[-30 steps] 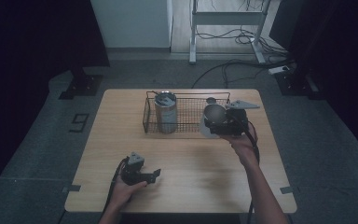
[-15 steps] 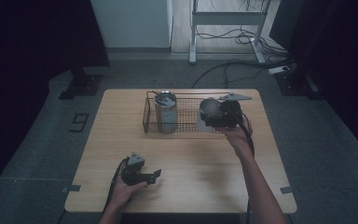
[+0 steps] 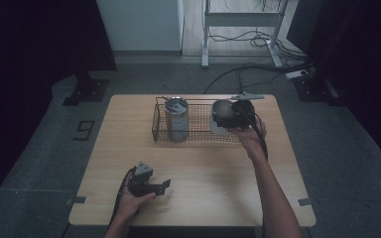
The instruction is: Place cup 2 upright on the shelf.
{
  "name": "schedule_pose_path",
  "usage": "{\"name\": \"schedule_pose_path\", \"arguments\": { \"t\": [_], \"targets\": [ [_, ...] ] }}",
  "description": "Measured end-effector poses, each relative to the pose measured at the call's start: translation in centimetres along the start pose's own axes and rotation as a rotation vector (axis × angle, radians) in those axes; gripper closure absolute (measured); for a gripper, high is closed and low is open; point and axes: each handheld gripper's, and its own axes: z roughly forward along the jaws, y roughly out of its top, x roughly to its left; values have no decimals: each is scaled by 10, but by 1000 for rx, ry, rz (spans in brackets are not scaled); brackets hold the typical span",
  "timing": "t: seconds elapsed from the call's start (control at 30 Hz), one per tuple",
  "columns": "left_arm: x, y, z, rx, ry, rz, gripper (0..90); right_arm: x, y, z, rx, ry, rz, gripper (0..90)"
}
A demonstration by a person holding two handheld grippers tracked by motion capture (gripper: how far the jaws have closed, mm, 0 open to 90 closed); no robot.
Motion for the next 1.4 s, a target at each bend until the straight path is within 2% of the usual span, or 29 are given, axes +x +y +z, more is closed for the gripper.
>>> {"name": "schedule_pose_path", "arguments": {
  "t": [0.33,0.87,1.07,1.4],
  "targets": [
    [3,1,-2,2,0,-6,138,-11,5,13,12,-6,25,63],
    [4,1,-3,-2,0,-13,138,-17,15,31,29,-13,20,63],
    [4,1,-3,-1,-1,-13,138,-22,18,38,37,-19,32,63],
    [4,1,-2,9,0,-9,138,-32,15,51,43,-30,46,64]
  ]
}}
